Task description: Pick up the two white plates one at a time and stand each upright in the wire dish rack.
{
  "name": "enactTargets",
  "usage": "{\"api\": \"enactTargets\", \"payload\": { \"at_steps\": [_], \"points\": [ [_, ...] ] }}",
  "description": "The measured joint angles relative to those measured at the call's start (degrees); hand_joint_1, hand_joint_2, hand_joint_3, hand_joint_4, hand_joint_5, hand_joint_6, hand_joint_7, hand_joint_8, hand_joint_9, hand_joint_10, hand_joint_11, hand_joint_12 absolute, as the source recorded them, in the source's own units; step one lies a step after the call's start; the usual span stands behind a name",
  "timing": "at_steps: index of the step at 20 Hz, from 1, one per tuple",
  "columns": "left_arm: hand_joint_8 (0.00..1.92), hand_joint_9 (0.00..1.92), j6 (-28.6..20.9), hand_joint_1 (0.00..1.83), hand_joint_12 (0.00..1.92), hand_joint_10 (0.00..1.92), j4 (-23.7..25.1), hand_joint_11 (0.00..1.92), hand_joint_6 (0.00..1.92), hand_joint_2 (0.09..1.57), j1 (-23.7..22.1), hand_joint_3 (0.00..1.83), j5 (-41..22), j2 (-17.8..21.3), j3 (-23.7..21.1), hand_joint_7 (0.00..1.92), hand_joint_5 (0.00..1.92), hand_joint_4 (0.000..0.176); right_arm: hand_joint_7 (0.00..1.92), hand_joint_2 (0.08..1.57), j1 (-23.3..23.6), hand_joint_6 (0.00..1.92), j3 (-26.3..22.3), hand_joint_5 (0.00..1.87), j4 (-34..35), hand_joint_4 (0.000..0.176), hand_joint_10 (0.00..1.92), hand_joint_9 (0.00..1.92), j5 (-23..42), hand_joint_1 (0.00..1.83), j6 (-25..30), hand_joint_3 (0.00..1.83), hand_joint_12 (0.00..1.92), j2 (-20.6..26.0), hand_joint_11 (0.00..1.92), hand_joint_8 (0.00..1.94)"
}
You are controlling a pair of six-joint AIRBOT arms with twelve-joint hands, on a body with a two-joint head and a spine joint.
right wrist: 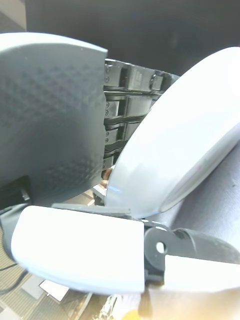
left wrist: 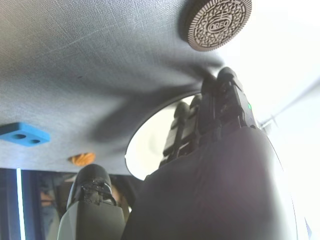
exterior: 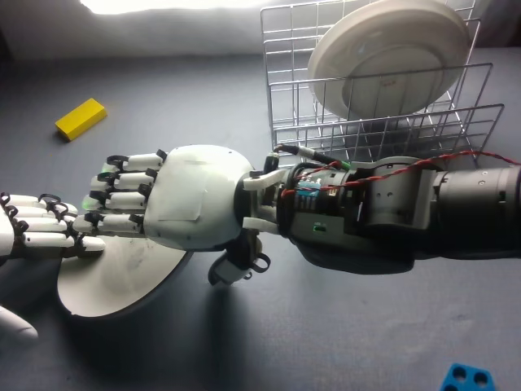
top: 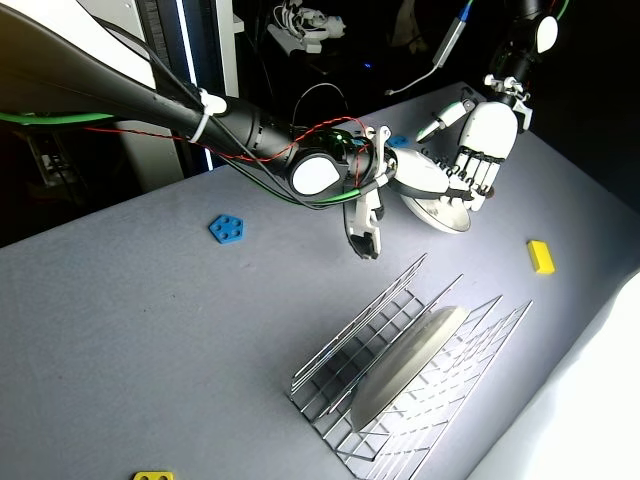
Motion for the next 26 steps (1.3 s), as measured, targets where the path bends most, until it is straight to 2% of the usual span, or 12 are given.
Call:
{"api": "enactTargets", "payload": {
  "at_steps": [5, 10, 12, 16, 17, 18, 19, 20, 21, 22, 24, 26],
  "points": [
    [0.01, 0.05, 0.0, 0.00, 0.02, 0.02, 0.0, 0.03, 0.01, 1.03, 0.0, 0.00, 0.0, 0.0, 0.0, 0.06, 0.05, 0.000, 0.08, 0.85, 0.6, 0.01, 0.0, 0.10, 0.0, 0.000, 0.01, 0.09, 1.1, 1.20, 0.0, 0.01, 0.49, 0.0, 0.00, 0.01],
    [0.01, 0.04, 0.0, 0.00, 0.01, 0.01, 0.0, 0.02, 0.01, 1.03, 0.0, 0.00, 0.0, 0.0, 0.0, 0.05, 0.05, 0.000, 0.36, 0.92, 0.6, 0.02, 0.0, 0.38, 0.3, 0.000, 0.03, 0.34, 1.1, 1.27, 0.0, 0.01, 1.03, -0.3, 0.00, 0.01],
    [0.00, 0.04, 0.0, 0.00, 0.00, 0.00, 0.0, 0.01, 0.00, 1.04, 0.0, 0.00, 0.1, 0.0, 0.0, 0.04, 0.03, 0.000, 0.63, 0.93, 0.6, 0.04, 0.0, 0.65, 0.6, 0.000, 0.06, 0.59, 1.1, 1.33, 0.0, 0.00, 1.20, -0.3, 0.15, 0.02],
    [0.00, 0.04, 0.0, 0.00, 0.00, 0.00, 0.0, 0.00, 0.01, 1.04, 0.0, 0.00, 0.1, 0.0, 0.0, 0.05, 0.06, 0.000, 0.94, 1.00, 0.6, 0.04, 0.0, 0.92, 2.4, 0.000, 0.07, 0.97, 1.0, 1.37, 0.0, 0.00, 1.11, -0.3, 0.53, 0.02],
    [0.00, 0.01, 0.0, 0.00, 0.00, 0.00, 0.0, 0.00, 0.00, 1.03, 0.0, 0.00, 0.1, 0.0, 0.0, 0.02, 0.02, 0.000, 1.07, 1.08, 0.6, 0.92, 0.0, 0.89, 2.7, 0.000, 0.72, 1.07, 1.1, 1.38, 0.0, 0.00, 0.73, -0.3, 0.89, 0.47],
    [0.00, 0.01, -0.1, 0.00, 0.00, 0.00, 0.0, 0.00, 0.01, 1.03, 0.0, 0.00, 0.1, 0.0, 0.0, 0.02, 0.02, 0.000, 0.98, 1.11, 0.6, 1.18, 0.0, 0.79, 3.0, 0.000, 0.91, 1.00, 1.3, 1.46, 0.1, 0.00, 1.35, -0.3, 0.89, 0.68],
    [0.01, 0.02, -0.1, 0.00, 0.00, 0.01, 0.2, 0.00, 0.01, 1.04, 0.0, 0.00, 0.1, 0.0, 0.0, 0.03, 0.05, 0.000, 0.96, 1.11, 0.6, 1.21, 0.0, 0.81, 3.1, 0.000, 0.95, 0.98, 2.4, 1.48, 0.0, 0.00, 1.50, -0.3, 0.87, 0.72],
    [0.01, 0.04, -0.2, 0.00, 0.01, 0.01, 0.2, 0.02, 0.02, 1.04, 0.0, 0.00, 0.2, 0.0, 0.0, 0.05, 0.07, 0.000, 1.01, 1.10, 0.6, 1.16, 0.0, 0.86, 3.3, 0.000, 0.91, 1.01, 3.3, 1.49, -0.1, 0.00, 1.51, -0.3, 0.82, 0.68],
    [0.00, 0.02, -0.2, 0.00, 0.00, 0.00, 0.2, 0.00, 0.01, 1.04, 0.0, 0.00, 0.2, 0.0, 0.0, 0.03, 0.04, 0.000, 1.08, 1.09, 0.6, 1.09, 0.0, 0.94, 3.6, 0.000, 1.02, 1.00, 3.6, 1.40, 0.0, 0.00, 1.26, -0.3, 0.76, 0.62],
    [0.00, 0.01, -0.2, 0.00, 0.00, 0.00, 0.2, 0.00, 0.01, 1.03, 0.0, 0.00, 0.2, 0.0, 0.0, 0.03, 0.05, 0.000, 1.11, 1.07, 0.6, 1.04, -0.1, 0.97, 3.7, 0.000, 0.98, 1.05, 3.7, 1.39, 0.0, 0.00, 1.14, -0.2, 0.83, 0.58],
    [0.00, 0.02, -0.2, 0.00, 0.00, 0.00, 0.2, 0.00, 0.00, 1.05, 0.0, 0.01, 0.1, 0.0, 0.0, 0.03, 0.04, 0.000, 1.21, 1.05, 0.6, 0.95, -0.3, 1.02, 3.9, 0.000, 0.94, 1.08, 3.7, 1.39, 0.0, 0.00, 1.07, 0.3, 0.85, 0.44],
    [0.00, 0.01, -0.2, 0.00, 0.00, 0.00, 1.1, 0.00, 0.00, 1.04, -1.1, 0.00, 0.2, 0.0, -0.2, 0.02, 0.04, 0.000, 1.21, 1.04, 0.4, 0.89, -1.7, 1.04, 4.0, 0.000, 0.95, 1.09, 3.8, 1.39, 0.0, 0.00, 1.08, 1.3, 0.89, 0.47]
  ]
}}
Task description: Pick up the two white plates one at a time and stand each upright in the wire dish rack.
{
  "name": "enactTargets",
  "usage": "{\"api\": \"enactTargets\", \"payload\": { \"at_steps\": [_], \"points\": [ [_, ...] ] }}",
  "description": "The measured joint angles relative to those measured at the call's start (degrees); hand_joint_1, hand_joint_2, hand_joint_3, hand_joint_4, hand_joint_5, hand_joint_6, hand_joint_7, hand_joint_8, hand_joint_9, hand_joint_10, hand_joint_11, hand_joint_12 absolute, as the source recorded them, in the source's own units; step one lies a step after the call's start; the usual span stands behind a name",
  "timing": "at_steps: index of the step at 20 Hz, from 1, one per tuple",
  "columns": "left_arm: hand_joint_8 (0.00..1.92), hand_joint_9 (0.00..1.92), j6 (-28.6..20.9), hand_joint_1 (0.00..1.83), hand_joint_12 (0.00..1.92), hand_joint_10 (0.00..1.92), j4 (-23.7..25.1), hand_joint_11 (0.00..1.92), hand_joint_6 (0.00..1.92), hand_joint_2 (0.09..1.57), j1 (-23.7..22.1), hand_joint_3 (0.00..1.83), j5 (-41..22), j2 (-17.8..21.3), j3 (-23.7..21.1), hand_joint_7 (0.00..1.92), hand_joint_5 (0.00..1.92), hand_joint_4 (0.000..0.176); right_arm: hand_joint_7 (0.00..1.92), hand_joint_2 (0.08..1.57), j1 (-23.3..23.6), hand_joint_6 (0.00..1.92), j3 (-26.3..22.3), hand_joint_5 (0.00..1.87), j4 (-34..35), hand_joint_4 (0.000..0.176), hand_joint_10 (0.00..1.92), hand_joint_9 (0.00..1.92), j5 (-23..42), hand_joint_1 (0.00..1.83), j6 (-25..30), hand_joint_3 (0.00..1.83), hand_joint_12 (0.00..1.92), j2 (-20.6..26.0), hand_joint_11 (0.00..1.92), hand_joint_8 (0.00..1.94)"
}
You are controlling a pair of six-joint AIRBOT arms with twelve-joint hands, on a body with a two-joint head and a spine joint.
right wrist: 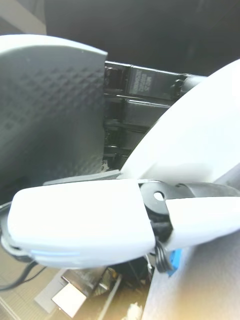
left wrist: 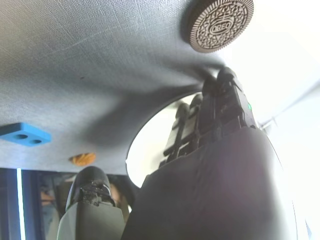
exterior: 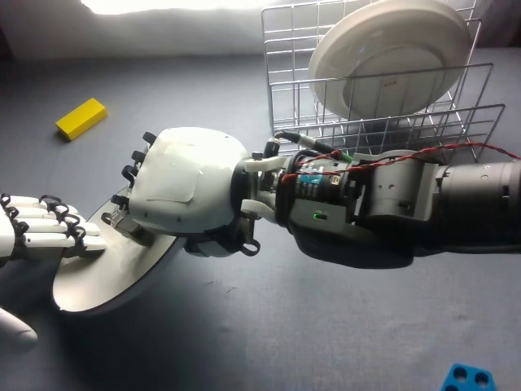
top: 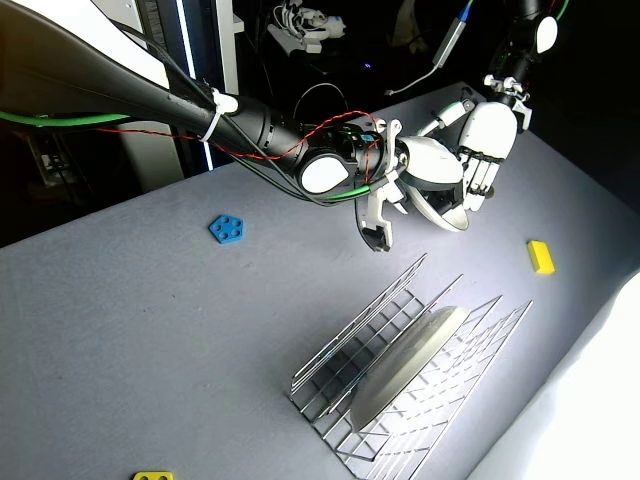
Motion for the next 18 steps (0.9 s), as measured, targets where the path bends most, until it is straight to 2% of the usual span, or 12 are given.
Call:
{"api": "enactTargets", "payload": {
  "at_steps": [2, 7, 10, 15, 18],
  "points": [
    [0.01, 0.04, 0.0, 0.00, 0.01, 0.01, 1.4, 0.02, 0.01, 1.05, -1.8, 0.00, 0.3, 0.0, -0.6, 0.05, 0.06, 0.000, 1.17, 1.05, 0.0, 0.89, -1.9, 1.03, 0.0, 0.000, 0.98, 1.07, 0.0, 1.39, 0.1, 0.00, 1.12, 1.6, 0.87, 0.55],
    [0.00, 0.00, 1.2, 0.00, 0.00, 0.00, 4.6, 0.00, 0.00, 1.05, -7.8, 0.00, 0.2, 1.1, -2.8, 0.00, 0.03, 0.000, 1.13, 1.06, 0.1, 0.92, -5.3, 1.02, 0.0, 0.000, 1.00, 1.05, 0.3, 1.39, 0.6, 0.00, 1.10, 5.7, 0.87, 0.60],
    [0.02, 0.04, 1.5, 0.00, 0.01, 0.01, 4.5, 0.02, 0.02, 1.05, -11.4, 0.00, 0.5, 4.1, -4.2, 0.04, 0.07, 0.000, 1.15, 1.05, 1.2, 0.90, -6.7, 1.02, 0.0, 0.000, 0.99, 1.06, -1.4, 1.39, 1.8, 0.00, 1.09, 8.0, 0.88, 0.57],
    [0.01, 0.04, 1.5, 0.00, 0.01, 0.01, 5.6, 0.02, 0.01, 1.05, -15.8, 0.00, -0.9, 8.4, -8.0, 0.04, 0.07, 0.000, 1.10, 1.07, 4.2, 0.94, -9.8, 1.00, -0.1, 0.000, 1.05, 1.02, -4.4, 1.39, 5.3, 0.00, 1.15, 11.7, 0.84, 0.69],
    [0.00, 0.02, 1.2, 0.00, 0.01, 0.00, 5.2, 0.01, 0.00, 1.04, -18.3, 0.00, -1.6, 11.2, -9.5, 0.02, 0.06, 0.000, 1.13, 1.06, 6.7, 0.88, -10.9, 1.04, -0.1, 0.000, 1.02, 1.03, -7.1, 1.39, 7.4, 0.00, 1.16, 13.5, 0.82, 0.63]
  ]
}}
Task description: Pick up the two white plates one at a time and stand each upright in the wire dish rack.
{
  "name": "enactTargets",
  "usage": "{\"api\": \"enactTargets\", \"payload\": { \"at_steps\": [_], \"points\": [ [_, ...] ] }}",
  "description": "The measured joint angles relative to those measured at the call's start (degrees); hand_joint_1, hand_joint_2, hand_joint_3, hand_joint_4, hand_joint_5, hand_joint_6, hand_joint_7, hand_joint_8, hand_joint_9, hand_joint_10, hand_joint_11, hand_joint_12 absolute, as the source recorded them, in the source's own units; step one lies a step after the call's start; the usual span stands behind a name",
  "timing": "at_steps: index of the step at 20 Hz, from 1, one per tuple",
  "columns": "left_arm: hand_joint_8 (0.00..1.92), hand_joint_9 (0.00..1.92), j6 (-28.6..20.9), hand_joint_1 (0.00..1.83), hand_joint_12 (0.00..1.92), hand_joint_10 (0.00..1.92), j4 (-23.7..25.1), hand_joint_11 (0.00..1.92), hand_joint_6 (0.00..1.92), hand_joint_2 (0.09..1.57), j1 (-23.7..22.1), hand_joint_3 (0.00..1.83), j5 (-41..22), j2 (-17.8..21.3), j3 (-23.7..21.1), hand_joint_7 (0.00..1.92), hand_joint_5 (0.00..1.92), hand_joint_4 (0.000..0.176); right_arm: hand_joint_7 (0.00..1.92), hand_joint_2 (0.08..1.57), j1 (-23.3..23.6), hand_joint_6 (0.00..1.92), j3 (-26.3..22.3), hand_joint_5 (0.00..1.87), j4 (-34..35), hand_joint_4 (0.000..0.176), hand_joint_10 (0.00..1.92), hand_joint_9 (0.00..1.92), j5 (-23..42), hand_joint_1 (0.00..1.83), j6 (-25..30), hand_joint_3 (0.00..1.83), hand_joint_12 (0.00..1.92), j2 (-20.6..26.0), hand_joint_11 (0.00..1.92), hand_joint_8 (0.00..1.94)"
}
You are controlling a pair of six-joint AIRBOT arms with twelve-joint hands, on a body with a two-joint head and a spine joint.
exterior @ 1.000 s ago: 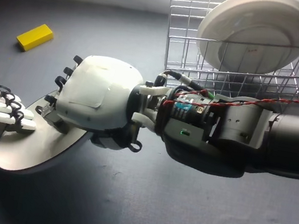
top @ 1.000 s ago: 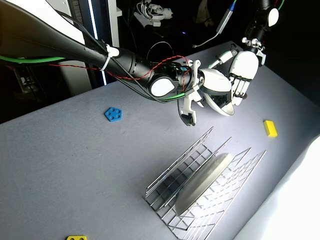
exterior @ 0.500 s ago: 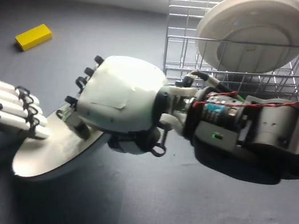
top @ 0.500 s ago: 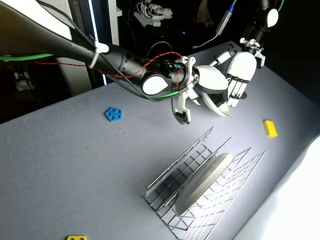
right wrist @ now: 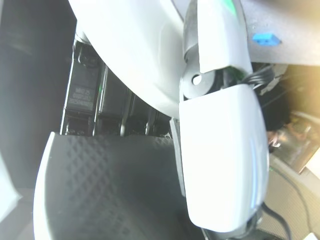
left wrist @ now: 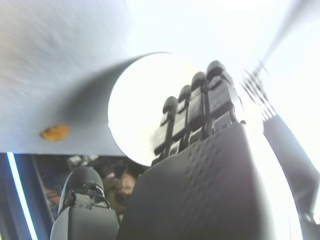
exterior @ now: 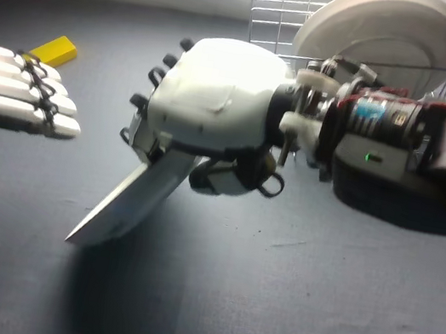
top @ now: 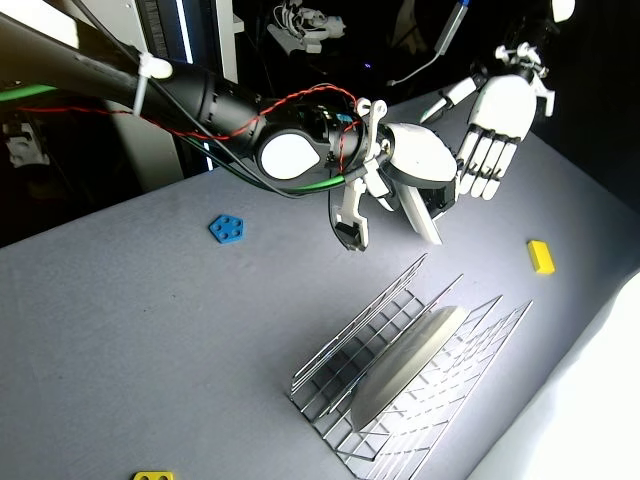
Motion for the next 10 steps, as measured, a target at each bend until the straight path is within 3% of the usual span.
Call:
{"api": "enactTargets", "payload": {
  "at_steps": [5, 10],
  "points": [
    [0.01, 0.04, -3.4, 0.00, 0.01, 0.01, 3.3, 0.02, 0.01, 1.05, -2.2, 0.00, -0.4, 4.3, -3.3, 0.05, 0.07, 0.000, 1.14, 1.06, 3.1, 0.87, -0.8, 1.04, -0.1, 0.000, 1.04, 1.00, -4.1, 1.39, 4.2, 0.00, 1.18, 1.4, 0.78, 0.65],
    [0.00, 0.02, -8.1, 0.00, 0.00, 0.01, 7.4, 0.00, 0.00, 1.04, -5.4, 0.00, -0.9, 5.6, -3.8, 0.03, 0.05, 0.000, 1.16, 1.06, 6.7, 0.82, -0.9, 1.06, -0.1, 0.000, 1.07, 1.00, -9.1, 1.39, 10.6, 0.00, 1.21, 2.9, 0.78, 0.62]
  ]
}}
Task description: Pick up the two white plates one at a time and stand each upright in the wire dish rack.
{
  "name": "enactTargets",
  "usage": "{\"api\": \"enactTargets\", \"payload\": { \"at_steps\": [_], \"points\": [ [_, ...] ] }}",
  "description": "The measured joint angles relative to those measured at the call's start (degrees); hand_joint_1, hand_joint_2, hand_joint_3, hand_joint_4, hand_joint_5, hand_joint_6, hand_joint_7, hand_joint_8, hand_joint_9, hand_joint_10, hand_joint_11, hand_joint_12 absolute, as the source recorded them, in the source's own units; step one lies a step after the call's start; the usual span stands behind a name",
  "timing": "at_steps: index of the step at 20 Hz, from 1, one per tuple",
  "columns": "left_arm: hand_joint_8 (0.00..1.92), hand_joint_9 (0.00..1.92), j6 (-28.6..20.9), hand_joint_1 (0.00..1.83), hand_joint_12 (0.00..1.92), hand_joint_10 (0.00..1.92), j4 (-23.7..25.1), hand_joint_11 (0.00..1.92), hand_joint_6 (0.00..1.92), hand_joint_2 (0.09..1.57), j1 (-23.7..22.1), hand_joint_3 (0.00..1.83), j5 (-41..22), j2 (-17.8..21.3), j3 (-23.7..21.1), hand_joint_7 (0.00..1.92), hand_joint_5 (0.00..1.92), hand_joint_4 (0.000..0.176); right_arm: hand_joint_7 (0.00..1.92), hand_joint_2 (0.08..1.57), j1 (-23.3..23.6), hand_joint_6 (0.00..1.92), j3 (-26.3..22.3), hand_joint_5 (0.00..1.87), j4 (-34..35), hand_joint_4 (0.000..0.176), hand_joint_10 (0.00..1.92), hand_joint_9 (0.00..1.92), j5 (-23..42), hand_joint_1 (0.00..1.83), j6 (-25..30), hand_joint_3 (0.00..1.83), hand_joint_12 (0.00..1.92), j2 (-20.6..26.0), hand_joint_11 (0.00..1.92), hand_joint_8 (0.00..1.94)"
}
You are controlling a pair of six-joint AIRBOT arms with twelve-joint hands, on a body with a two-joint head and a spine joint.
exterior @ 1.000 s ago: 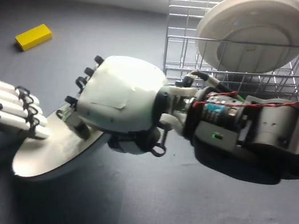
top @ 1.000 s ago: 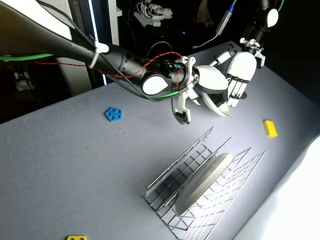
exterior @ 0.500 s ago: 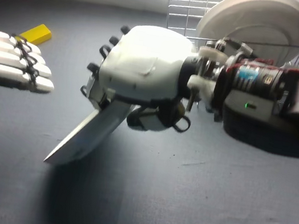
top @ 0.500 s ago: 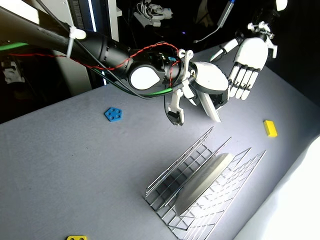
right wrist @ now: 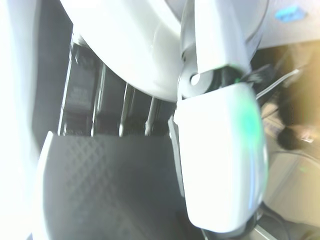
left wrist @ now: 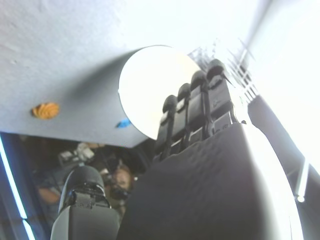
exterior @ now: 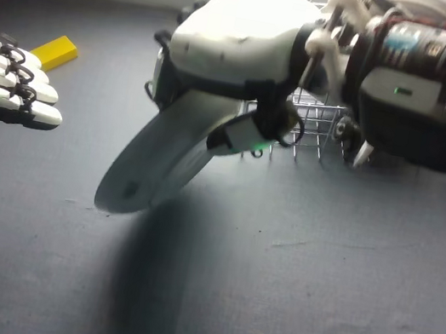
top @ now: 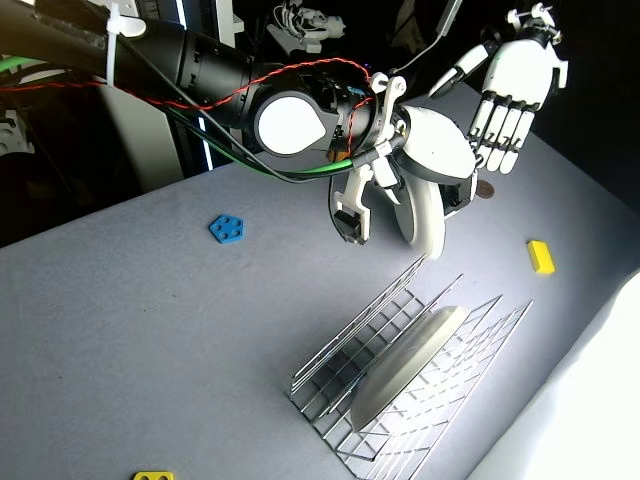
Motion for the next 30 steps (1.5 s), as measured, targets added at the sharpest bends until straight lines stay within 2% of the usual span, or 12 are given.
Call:
{"api": "enactTargets", "payload": {
  "at_steps": [2, 4, 5, 7, 8, 11, 13, 17, 23, 25, 28, 30],
  "points": [
    [0.00, 0.02, -0.2, 0.00, 0.00, 0.00, 0.1, 0.00, 0.00, 1.03, -0.2, 0.00, -0.1, 0.0, 0.1, 0.03, 0.05, 0.000, 1.11, 1.06, 1.0, 0.78, 0.0, 1.06, 0.0, 0.000, 1.04, 1.02, -0.7, 1.39, 1.6, 0.00, 1.13, 0.3, 0.89, 0.75],
    [0.01, 0.02, -0.2, 0.00, 0.00, 0.01, 0.2, 0.00, 0.01, 1.05, -0.3, 0.00, -0.1, 0.0, 0.2, 0.03, 0.06, 0.000, 1.03, 1.08, 2.0, 0.87, 0.0, 0.97, 0.0, 0.000, 1.04, 1.04, -2.2, 1.39, 3.5, 0.00, 1.06, 0.3, 0.97, 0.91],
    [0.00, 0.00, -0.2, 0.00, 0.00, 0.00, 0.3, 0.00, 0.00, 1.05, -0.5, 0.00, -0.2, 0.0, 0.3, 0.01, 0.03, 0.000, 1.02, 1.08, 2.8, 0.88, -0.1, 0.96, 0.0, 0.000, 1.04, 1.04, -3.1, 1.39, 4.8, 0.00, 1.06, 0.5, 0.98, 0.93],
    [0.00, 0.01, -0.7, 0.00, 0.00, 0.00, 0.2, 0.00, 0.00, 1.05, -0.8, 0.00, -0.2, 0.0, 0.5, 0.01, 0.04, 0.000, 1.03, 1.09, 4.3, 0.91, -0.2, 0.93, 0.0, 0.000, 1.06, 1.01, -4.5, 1.38, 7.6, 0.00, 0.99, 0.7, 0.95, 0.94],
    [0.00, 0.00, -1.1, 0.00, 0.00, 0.00, 0.2, 0.00, 0.00, 1.04, -0.8, 0.00, -0.2, 0.0, 0.5, 0.00, 0.03, 0.000, 1.05, 1.08, 5.9, 0.91, -0.2, 0.95, 0.0, 0.000, 1.04, 1.02, -5.1, 1.39, 11.5, 0.00, 0.97, 1.4, 0.95, 0.89],
    [0.00, 0.00, -1.2, 0.00, 0.00, 0.00, 0.5, 0.00, 0.00, 1.04, -1.1, 0.00, -0.3, 0.0, 0.6, 0.00, 0.03, 0.000, 1.05, 1.08, 6.4, 0.93, -0.2, 0.96, -0.2, 0.000, 1.02, 1.02, -6.1, 1.39, 13.4, 0.00, 0.95, 1.9, 0.93, 0.86],
    [0.00, 0.00, -1.2, 0.00, 0.00, 0.00, 0.3, 0.00, 0.00, 1.04, -1.1, 0.00, -0.2, 0.0, 0.7, 0.01, 0.04, 0.000, 1.06, 1.07, 6.7, 0.85, -0.2, 1.01, -0.3, 0.000, 1.01, 1.03, -7.1, 1.39, 14.2, 0.00, 0.93, 2.0, 0.95, 0.86],
    [0.01, 0.02, -1.2, 0.00, 0.00, 0.01, 1.0, 0.00, 0.01, 1.06, -2.1, 0.01, -0.2, -0.1, 0.7, 0.03, 0.05, 0.000, 1.07, 1.07, 7.3, 0.82, -0.2, 1.02, -0.2, 0.000, 1.02, 1.02, -7.0, 1.39, 15.0, 0.00, 0.94, 1.9, 0.95, 0.85],
    [0.00, 0.00, -1.2, 0.00, 0.00, 0.00, 1.9, 0.00, 0.00, 1.04, -2.5, 0.00, -0.4, -1.1, 1.2, 0.00, 0.01, 0.000, 1.06, 1.07, 8.9, 0.80, -0.2, 1.04, -0.4, 0.000, 1.03, 1.02, -8.3, 1.39, 22.5, 0.00, 0.96, 2.6, 0.93, 0.86],
    [0.01, 0.02, -1.2, 0.00, 0.00, 0.01, 1.9, 0.00, 0.01, 1.05, -2.6, 0.00, -0.5, -1.1, 1.4, 0.03, 0.05, 0.000, 1.05, 1.07, 8.9, 0.85, -0.2, 1.02, 2.3, 0.000, 1.04, 1.01, -8.6, 1.39, 22.8, 0.00, 0.97, 2.8, 0.92, 0.87],
    [0.00, 0.00, -1.2, 0.00, 0.00, 0.00, 1.9, 0.00, 0.01, 1.05, -2.7, 0.00, -0.5, -1.7, 3.0, 0.01, 0.04, 0.000, 1.06, 1.07, 9.9, 0.80, 0.6, 1.04, 12.3, 0.000, 1.02, 1.02, -10.7, 1.39, 22.8, 0.00, 0.95, 2.8, 0.94, 0.86],
    [0.00, 0.01, -1.2, 0.00, 0.00, 0.00, 2.0, 0.00, 0.01, 1.06, -2.7, 0.01, -0.6, -1.9, 3.7, 0.02, 0.05, 0.000, 1.06, 1.07, 10.2, 0.80, 0.7, 1.04, 13.9, 0.000, 1.01, 1.04, -10.6, 1.39, 22.8, 0.00, 0.95, 2.8, 0.95, 0.86]
  ]
}}
